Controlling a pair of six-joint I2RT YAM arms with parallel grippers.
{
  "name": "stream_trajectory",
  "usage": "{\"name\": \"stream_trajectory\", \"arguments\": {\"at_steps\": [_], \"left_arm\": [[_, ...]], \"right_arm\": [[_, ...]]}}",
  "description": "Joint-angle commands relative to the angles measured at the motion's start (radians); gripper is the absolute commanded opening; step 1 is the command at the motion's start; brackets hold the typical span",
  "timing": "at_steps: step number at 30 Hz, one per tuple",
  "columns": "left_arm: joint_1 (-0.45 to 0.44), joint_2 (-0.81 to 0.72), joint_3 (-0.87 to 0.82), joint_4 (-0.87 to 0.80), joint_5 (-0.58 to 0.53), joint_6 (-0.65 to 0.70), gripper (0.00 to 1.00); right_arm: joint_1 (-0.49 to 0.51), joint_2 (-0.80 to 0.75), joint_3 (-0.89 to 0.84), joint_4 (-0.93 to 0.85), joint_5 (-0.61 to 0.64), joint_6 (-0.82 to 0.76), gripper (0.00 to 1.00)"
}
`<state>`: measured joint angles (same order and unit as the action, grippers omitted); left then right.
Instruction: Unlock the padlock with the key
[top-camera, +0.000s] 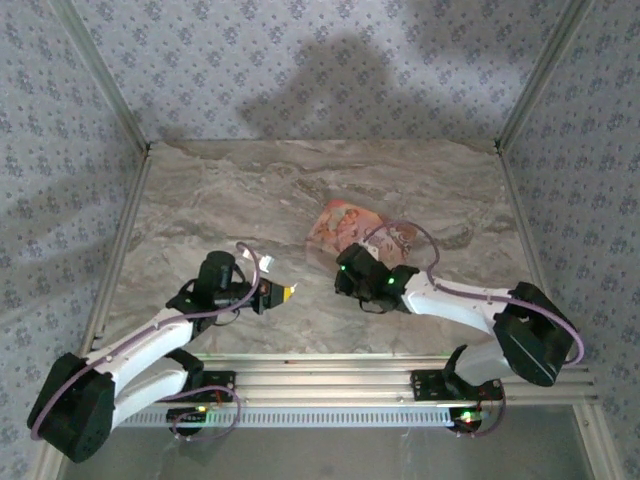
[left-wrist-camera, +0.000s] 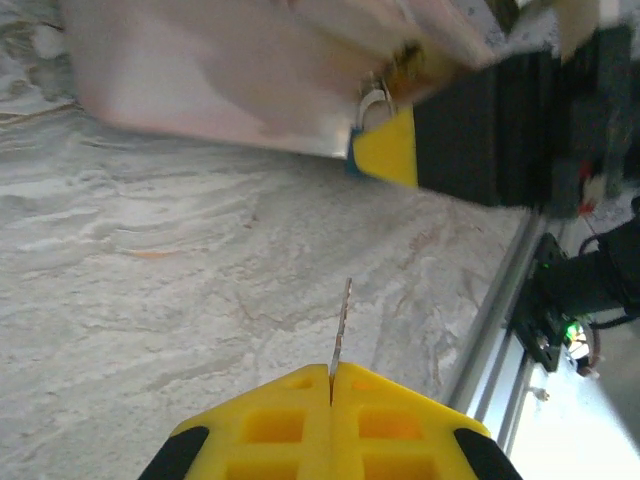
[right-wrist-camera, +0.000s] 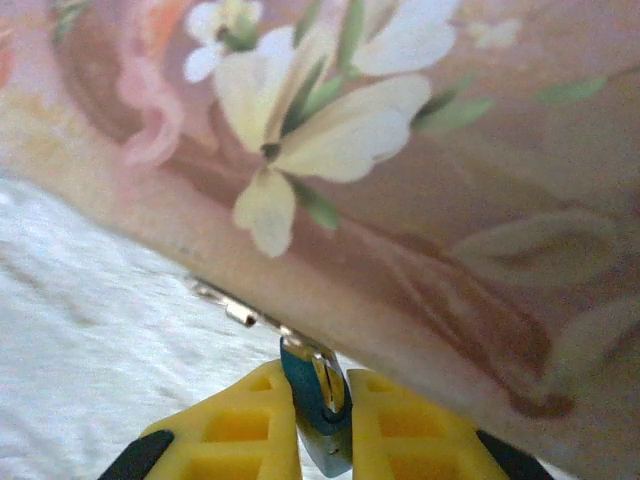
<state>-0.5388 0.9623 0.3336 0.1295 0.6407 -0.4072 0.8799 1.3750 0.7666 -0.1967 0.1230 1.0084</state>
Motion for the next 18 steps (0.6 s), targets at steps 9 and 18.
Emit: {"name": "stream_trajectory", "arguments": {"at_steps": [9, 18], "left_arm": [[-0.044, 0.183, 0.036, 0.364, 0.150, -0.166, 0.00], [-0.043, 0.273, 0.097, 0.516, 0.249, -0.367, 0.00]], "right_arm": [[-0.158, -0.102, 0.033, 0.057, -0.334, -0.075, 0.00], [-0.182, -0.122, -0.082, 0.247, -0.405, -0.015, 0.00]]}}
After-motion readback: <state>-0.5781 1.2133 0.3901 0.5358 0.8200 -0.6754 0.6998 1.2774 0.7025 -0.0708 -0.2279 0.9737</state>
